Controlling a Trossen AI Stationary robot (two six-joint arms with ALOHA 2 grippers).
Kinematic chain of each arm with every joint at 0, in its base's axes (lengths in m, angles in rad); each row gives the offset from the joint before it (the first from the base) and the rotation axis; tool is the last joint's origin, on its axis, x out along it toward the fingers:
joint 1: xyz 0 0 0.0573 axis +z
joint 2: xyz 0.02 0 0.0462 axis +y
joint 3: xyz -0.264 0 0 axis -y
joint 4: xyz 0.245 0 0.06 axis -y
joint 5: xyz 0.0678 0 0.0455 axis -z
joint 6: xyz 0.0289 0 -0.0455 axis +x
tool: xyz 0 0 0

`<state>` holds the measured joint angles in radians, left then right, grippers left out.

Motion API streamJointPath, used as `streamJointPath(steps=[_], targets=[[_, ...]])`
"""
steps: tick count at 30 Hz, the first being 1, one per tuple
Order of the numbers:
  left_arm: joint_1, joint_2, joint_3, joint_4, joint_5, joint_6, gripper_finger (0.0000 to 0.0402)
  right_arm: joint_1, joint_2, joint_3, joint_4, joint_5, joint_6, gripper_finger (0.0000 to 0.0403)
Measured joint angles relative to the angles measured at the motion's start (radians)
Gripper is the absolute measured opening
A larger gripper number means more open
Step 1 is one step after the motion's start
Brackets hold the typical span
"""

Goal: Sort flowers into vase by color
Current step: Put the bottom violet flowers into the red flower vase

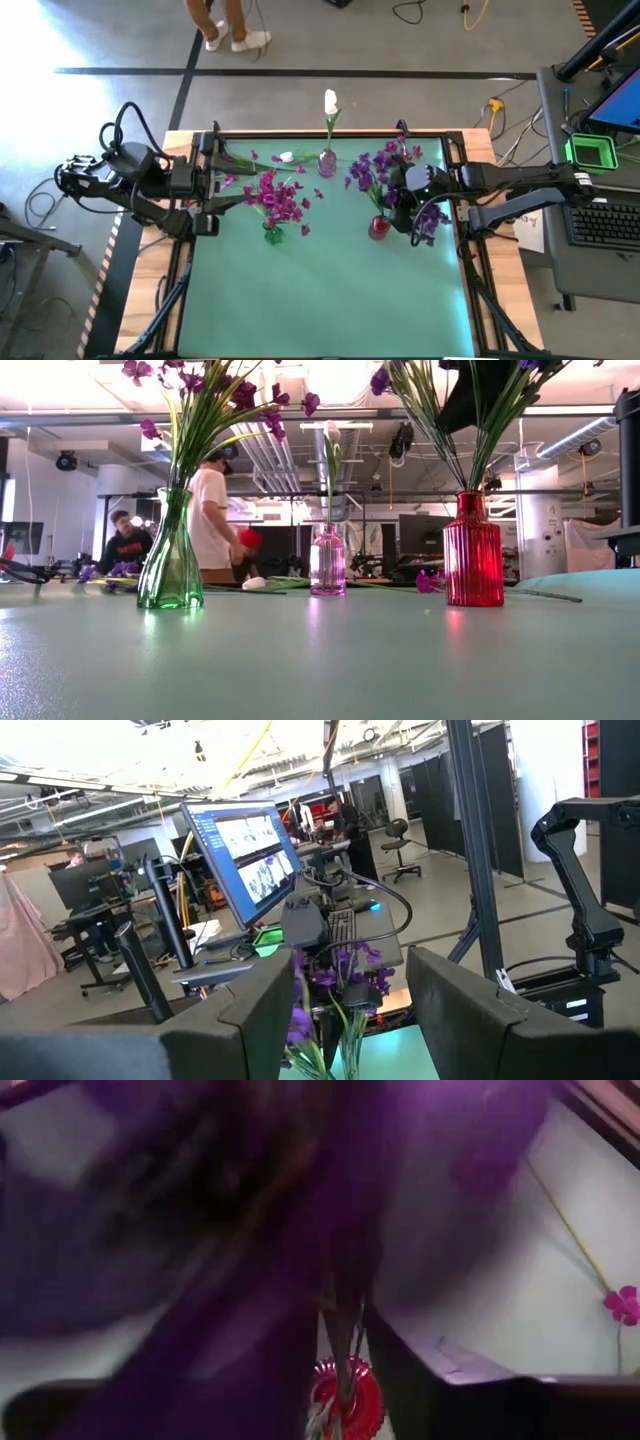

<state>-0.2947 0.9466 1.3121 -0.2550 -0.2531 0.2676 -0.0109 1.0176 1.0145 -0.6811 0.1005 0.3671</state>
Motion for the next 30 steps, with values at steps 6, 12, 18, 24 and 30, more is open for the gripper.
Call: streamJointPath(steps=[6,12,18,24,30], targets=[[0.0,0.0,0.0,0.0,0.0,0.0,0.0181,0.0,-0.001,0.044,-0.047,0.006,0.011,0.0166],[0.0,0.0,-0.002,-0.004,0.0,0.0,0.0181,-0.001,-0.001,0.166,-0.187,0.057,0.033,0.0213],[0.0,0.005,-0.012,-0.009,-0.002,0.0,0.0181,-0.001,-0.001,0.308,-0.267,0.057,0.017,0.0225],[0.0,0.01,-0.012,-0.009,-0.003,0.0,0.0181,-0.003,0.001,0.444,-0.283,0.167,-0.034,0.0226],[0.0,0.015,-0.012,-0.008,-0.003,0.0,0.0181,-0.003,0.04,0.541,-0.179,0.209,-0.139,0.0226]])
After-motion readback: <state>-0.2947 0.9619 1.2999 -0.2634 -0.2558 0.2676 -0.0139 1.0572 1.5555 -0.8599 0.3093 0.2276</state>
